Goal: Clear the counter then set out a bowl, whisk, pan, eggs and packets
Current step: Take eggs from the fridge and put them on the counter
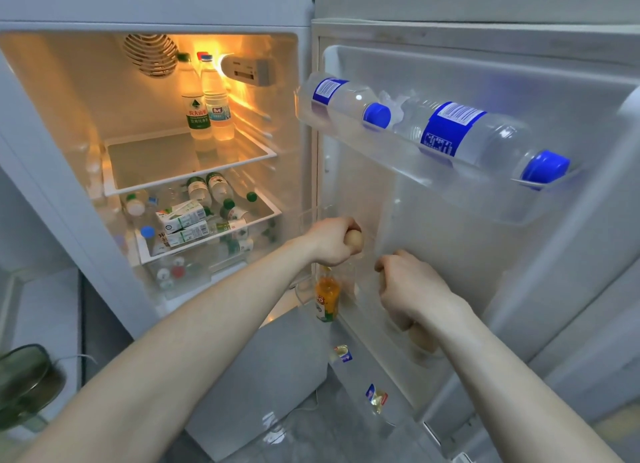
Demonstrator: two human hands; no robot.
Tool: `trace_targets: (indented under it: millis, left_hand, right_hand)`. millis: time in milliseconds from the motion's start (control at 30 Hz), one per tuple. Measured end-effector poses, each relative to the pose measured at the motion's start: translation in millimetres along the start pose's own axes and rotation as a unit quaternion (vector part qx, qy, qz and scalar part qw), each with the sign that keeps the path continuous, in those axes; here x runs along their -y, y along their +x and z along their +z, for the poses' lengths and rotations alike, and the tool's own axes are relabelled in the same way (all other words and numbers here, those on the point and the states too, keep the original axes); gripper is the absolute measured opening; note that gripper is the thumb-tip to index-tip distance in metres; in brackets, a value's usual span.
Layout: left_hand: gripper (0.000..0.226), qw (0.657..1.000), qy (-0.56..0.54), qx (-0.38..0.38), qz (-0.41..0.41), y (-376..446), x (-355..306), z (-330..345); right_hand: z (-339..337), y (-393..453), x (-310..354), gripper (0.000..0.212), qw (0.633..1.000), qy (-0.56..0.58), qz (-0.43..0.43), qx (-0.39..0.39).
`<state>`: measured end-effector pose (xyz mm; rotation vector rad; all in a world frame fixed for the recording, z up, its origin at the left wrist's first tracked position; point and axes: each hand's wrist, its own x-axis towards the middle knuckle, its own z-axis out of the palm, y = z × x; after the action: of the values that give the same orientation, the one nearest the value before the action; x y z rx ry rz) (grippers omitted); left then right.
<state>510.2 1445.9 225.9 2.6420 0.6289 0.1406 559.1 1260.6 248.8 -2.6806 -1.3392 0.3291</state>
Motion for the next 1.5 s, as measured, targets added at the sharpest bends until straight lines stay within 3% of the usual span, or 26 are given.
trace_targets:
  millis: [233,400,567,767,933,1333,1500]
  left_hand:
    - [0.038,0.997,-0.065,-0.034,-0.023,-9.7,-2.3,-1.1]
    - [0.041,0.980,-0.171,-0.094,-0.047,-37.1,-8.0,-13.1]
    - [0.031,0.955,-0.254,-0.141,-0.053,-93.0,-15.4,-21.6]
    - [0.027,0.923,-0.353,-0.139,-0.062,-159.0,-2.6,-12.2]
    - [0.027,0.902,-0.397,-0.144,-0.089,-204.0,5.6,-1.4]
    - [0.025,0.902,-0.366,-0.188,-0.132,-276.3,23.5,-5.9]
    - [0.026,0.899,-0.359,-0.206,-0.146,-303.8,32.2,-10.9]
  right_hand:
    - [-1.1,3.1,-0.9,0.032,0.999,-0.042,-0.002,-0.016]
    - [-2.3,-15.4,-8.3,0.034,0.993,0.067,-0.032,-0.090]
    - [0.2,-67.0,-20.6,0.031,0.956,0.183,-0.124,-0.193]
    - [20.9,-114.5,-35.1,0.021,0.939,0.287,-0.119,-0.150]
    - [26.0,-119.9,-33.9,0.019,0.935,0.288,-0.127,-0.161]
    - [36.3,-125.6,-11.0,0.022,0.945,0.255,-0.150,-0.141]
    - [48.0,-132.2,23.0,0.022,0.932,0.276,-0.193,-0.132]
